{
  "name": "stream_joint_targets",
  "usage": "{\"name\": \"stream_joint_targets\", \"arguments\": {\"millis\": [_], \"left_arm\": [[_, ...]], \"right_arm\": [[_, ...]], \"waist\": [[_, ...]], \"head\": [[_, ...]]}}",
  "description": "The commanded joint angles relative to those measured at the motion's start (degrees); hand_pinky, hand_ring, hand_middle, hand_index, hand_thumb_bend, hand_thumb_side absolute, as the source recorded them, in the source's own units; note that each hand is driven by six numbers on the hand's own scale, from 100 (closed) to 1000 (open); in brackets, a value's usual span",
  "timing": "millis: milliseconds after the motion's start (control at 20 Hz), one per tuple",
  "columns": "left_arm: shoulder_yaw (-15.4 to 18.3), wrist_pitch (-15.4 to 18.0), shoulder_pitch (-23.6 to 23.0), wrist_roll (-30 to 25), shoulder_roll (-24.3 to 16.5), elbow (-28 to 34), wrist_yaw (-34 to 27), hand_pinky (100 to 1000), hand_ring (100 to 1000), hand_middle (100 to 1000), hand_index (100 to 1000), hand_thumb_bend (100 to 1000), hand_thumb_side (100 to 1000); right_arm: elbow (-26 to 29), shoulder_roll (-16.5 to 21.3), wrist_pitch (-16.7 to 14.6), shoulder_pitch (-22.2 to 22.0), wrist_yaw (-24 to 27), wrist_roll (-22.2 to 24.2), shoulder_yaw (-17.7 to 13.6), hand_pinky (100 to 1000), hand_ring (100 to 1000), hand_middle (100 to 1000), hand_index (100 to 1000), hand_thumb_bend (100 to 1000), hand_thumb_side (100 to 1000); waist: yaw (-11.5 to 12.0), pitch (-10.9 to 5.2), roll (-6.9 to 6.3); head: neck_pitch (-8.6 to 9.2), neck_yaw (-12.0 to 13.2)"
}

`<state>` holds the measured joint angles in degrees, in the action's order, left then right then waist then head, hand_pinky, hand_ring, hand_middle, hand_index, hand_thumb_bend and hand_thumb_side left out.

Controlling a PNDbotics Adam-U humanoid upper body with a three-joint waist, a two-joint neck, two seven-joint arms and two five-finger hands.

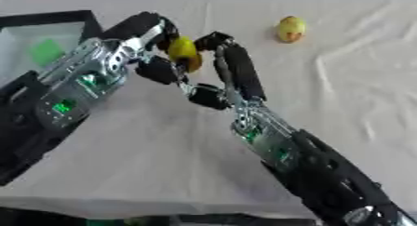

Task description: Pick up the objects with one hand, pass them to the other hand, and then place them into the box on the other side of the table.

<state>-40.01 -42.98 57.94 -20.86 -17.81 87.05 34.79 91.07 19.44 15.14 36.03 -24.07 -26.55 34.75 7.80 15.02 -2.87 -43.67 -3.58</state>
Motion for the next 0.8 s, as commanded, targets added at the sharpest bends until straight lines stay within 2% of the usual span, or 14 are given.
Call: {"name": "stream_joint_targets", "arguments": {"millis": [50, 500, 800], "left_arm": [[1.0, 0.2, 0.8, -0.5, -1.5, 0.7, 0.8, 696, 664, 488, 395, 100, 175], [1.3, 0.3, 0.3, -2.0, -1.8, 1.0, 2.9, 684, 650, 472, 375, 100, 174], [2.1, 0.0, -0.2, -2.0, -2.2, 1.1, 4.0, 676, 643, 469, 372, 100, 172]], "right_arm": [[0.4, 0.3, 1.8, 0.6, -0.6, 0.1, -0.3, 650, 738, 654, 823, 415, 181], [0.5, 0.4, 5.6, 0.5, -0.3, 0.5, -0.1, 657, 754, 673, 855, 409, 178], [0.5, 0.5, 6.1, 0.3, -0.6, 1.4, 0.2, 660, 756, 675, 857, 412, 177]], "waist": [[0.0, -1.48, 0.06], [-0.1, -1.52, 0.05], [-0.1, -1.55, 0.07]], "head": [[0.16, 0.3], [0.15, 0.5], [0.29, 0.8]]}}
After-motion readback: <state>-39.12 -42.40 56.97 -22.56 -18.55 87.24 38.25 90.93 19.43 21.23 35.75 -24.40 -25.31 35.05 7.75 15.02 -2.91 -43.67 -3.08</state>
